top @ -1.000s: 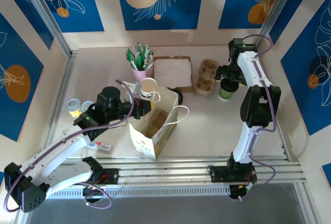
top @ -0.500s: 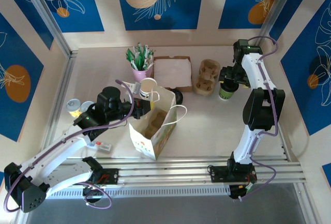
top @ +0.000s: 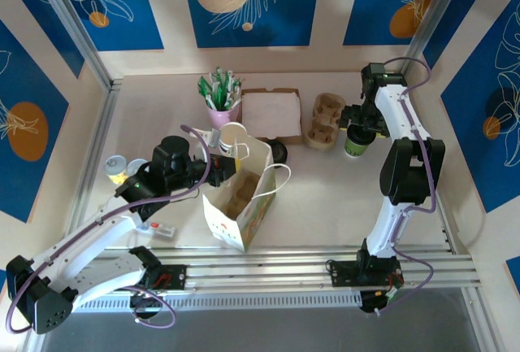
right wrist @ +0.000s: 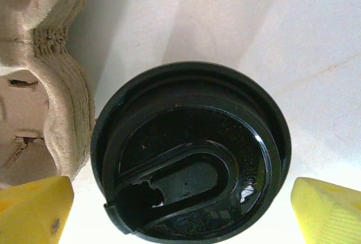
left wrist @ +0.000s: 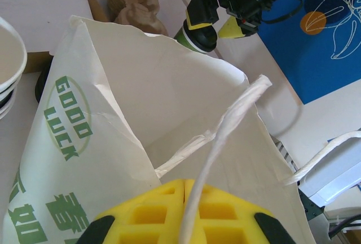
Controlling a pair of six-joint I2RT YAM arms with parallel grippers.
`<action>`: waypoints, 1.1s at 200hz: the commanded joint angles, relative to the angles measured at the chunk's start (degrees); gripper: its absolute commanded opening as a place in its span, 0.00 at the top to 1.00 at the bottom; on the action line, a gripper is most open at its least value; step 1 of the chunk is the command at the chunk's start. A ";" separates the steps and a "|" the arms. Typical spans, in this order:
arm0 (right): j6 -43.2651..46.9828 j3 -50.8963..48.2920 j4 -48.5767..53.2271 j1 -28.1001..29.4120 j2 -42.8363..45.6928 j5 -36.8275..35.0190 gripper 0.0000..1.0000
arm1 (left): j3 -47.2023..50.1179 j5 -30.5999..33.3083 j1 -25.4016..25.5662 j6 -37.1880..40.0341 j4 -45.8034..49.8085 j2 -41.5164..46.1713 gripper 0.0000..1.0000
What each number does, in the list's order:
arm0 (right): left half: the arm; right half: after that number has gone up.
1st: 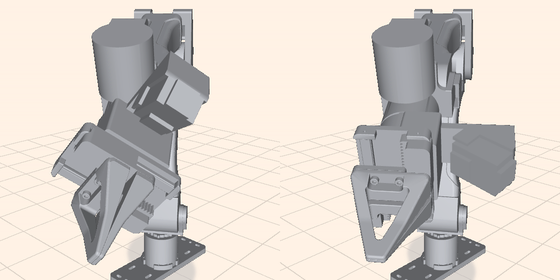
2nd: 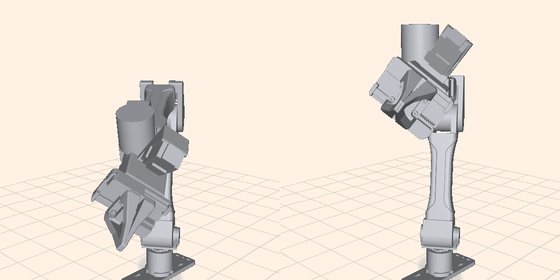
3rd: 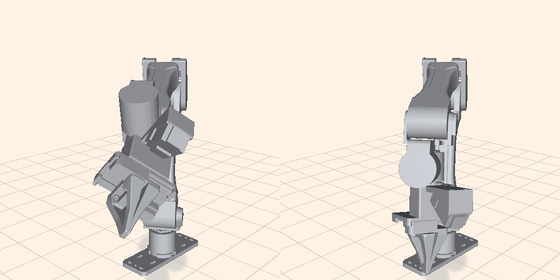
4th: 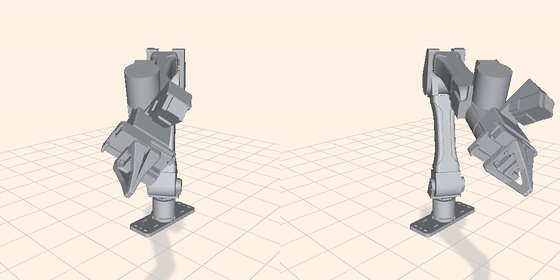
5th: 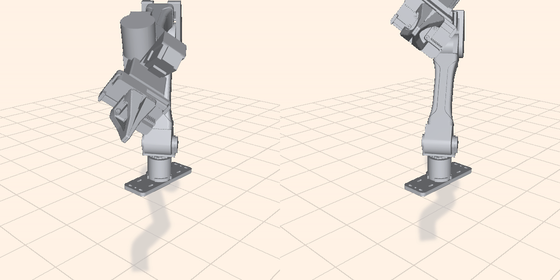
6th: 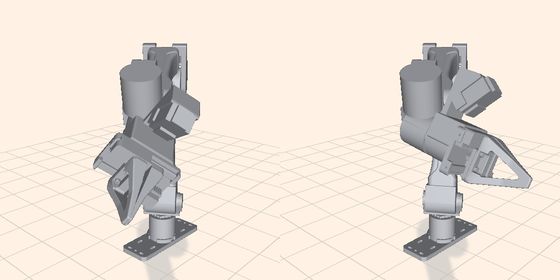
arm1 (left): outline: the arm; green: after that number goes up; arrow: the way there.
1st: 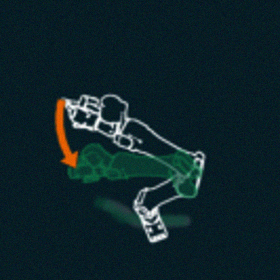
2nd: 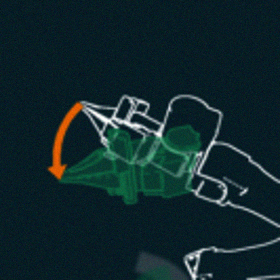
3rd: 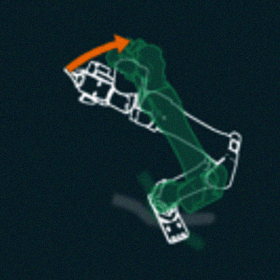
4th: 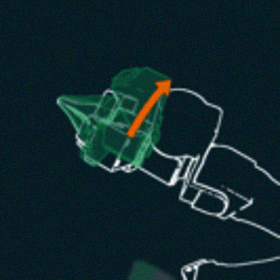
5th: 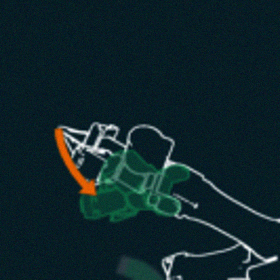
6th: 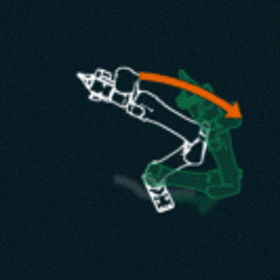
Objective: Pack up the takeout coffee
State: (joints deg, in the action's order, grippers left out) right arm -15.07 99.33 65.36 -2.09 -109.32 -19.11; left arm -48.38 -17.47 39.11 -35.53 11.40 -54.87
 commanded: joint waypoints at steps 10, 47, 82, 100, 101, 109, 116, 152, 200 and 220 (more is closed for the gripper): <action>-0.27 -0.80 0.03 -0.70 0.41 1.28 0.01 | -1.78 0.78 -0.73 0.50 2.09 -0.83 1.00; -0.41 -1.46 -0.50 -0.65 2.35 2.60 0.01 | -2.59 1.04 -0.73 0.38 2.00 -1.45 1.00; -0.62 -3.57 -1.35 -0.90 3.22 2.55 0.01 | -2.68 1.08 -0.73 -0.90 0.84 -1.55 1.00; -0.68 -4.21 -1.81 -0.99 4.00 2.69 0.01 | -2.77 1.45 -0.74 -1.54 0.29 -1.23 1.00; -0.67 -4.26 -1.86 -0.99 4.05 2.69 0.01 | -2.73 1.47 -0.72 -1.59 0.20 -1.17 1.00; -0.75 -4.56 -2.06 -1.07 4.43 2.77 0.01 | -2.61 1.65 -0.74 -1.94 -0.22 -0.88 1.00; -0.89 -4.88 -2.37 -1.24 4.79 3.20 0.01 | -2.36 1.67 -0.77 -2.20 -0.75 -0.56 1.00; -1.12 -6.30 -3.31 -1.87 4.87 5.23 0.01 | -0.86 2.35 -0.80 -3.32 -2.18 0.98 1.00; -0.90 -5.99 -3.29 -1.26 3.76 3.74 0.01 | -0.57 2.53 -0.86 -3.41 -1.74 1.65 1.00; -0.66 -6.43 -3.57 -1.20 3.35 2.54 0.01 | -0.57 2.53 -0.80 -3.54 -1.93 1.53 1.00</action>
State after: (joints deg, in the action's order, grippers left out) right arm -15.55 93.71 62.02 -3.60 -105.95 -16.14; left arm -49.50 -15.75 39.05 -38.72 10.24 -54.04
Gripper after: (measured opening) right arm 0.990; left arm 0.048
